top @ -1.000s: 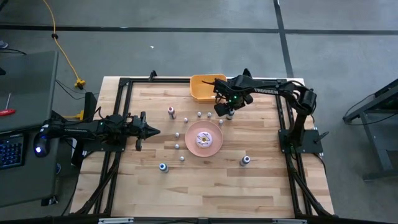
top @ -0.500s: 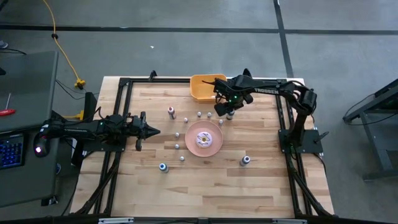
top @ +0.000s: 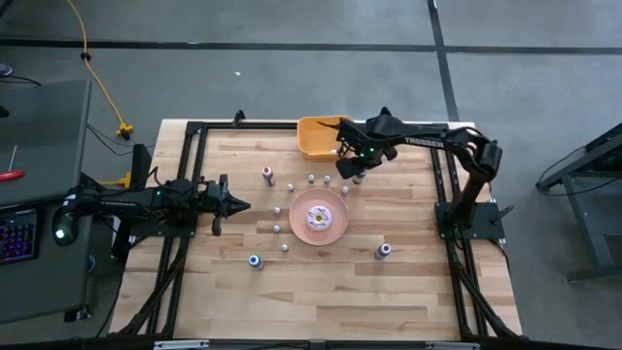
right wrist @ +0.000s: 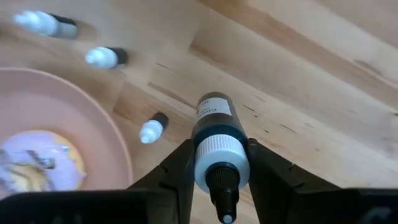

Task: Pick & Place food coloring
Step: Put the large black food coloring bottle into the orange bin

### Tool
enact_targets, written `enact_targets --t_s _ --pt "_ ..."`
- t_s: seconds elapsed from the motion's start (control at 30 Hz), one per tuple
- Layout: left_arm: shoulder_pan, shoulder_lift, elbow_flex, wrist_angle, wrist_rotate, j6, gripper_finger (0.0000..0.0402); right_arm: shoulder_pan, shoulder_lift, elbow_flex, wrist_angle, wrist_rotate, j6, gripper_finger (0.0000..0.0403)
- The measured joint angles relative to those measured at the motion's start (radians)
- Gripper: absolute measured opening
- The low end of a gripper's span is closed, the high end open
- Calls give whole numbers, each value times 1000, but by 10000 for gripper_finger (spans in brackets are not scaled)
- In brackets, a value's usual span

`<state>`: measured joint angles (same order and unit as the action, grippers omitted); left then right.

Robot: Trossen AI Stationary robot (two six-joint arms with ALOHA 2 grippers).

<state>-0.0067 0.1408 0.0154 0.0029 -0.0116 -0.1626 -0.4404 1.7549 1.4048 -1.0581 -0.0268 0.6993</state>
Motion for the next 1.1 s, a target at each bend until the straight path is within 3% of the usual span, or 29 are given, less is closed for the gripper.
enact_targets --t_s 0.27,0.83,1.1 --pt "0 0 0 0 0 0 1 0 -82 39 41 4 7 113" --pt "0 0 0 0 0 0 1 0 -79 469 -77 84 -119 113" --pt "0 0 0 0 0 0 1 -18 24 671 -99 76 -178 113"
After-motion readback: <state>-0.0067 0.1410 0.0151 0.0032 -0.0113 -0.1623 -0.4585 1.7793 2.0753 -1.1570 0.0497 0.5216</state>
